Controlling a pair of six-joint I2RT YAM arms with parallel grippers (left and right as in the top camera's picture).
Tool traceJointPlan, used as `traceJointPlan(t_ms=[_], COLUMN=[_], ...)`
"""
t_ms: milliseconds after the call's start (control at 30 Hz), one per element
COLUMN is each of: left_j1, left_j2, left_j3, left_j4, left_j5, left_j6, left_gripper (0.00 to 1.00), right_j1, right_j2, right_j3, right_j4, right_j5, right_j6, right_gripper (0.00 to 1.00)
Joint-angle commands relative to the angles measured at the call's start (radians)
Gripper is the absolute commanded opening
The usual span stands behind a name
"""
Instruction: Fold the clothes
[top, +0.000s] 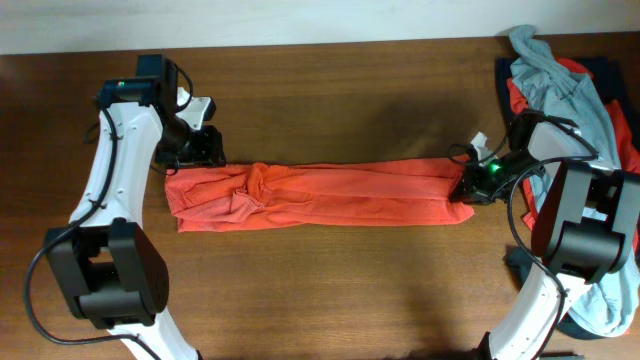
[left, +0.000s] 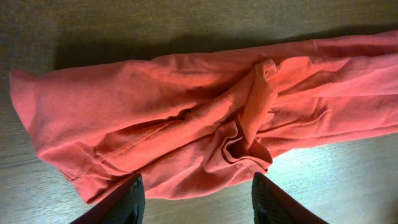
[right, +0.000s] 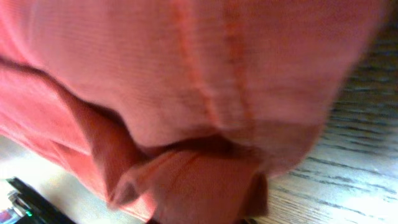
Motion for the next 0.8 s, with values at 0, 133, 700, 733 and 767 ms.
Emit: traceJointPlan(t_ms=[0, 133, 700, 733, 767], left_j1=[0.002, 0.002, 0.015, 0.015, 0.015], left_j2=[-0.009, -0.009, -0.009, -0.009, -0.009], left_j3=[0.008, 0.008, 0.008, 0.008, 0.008], left_j4=[0.002, -0.004, -0.005, -0.005, -0.005], left_j5=[-0.003, -0.003, -0.055, -0.055, -0.055], left_j6=[-0.009, -0.009, -0.01, -0.01, -0.013], left_gripper=[0.56, 0.55, 0.56, 0.56, 0.56], right_j1=[0.005, 0.005, 0.146, 0.169, 0.195], right_j2=[0.014, 0.011, -0.017, -0.016, -0.016], right_j3=[-0.011, 0.024, 0.453, 0.453, 0.453], right_j4=[0.019, 0.002, -0.33, -0.331, -0.33], right_j5=[0.004, 0.073, 0.409, 0.409, 0.412], right_j6=[0.03, 0.046, 0.161, 0.169, 0.178], right_gripper=[0.04, 0.04, 0.04, 0.04, 0.04])
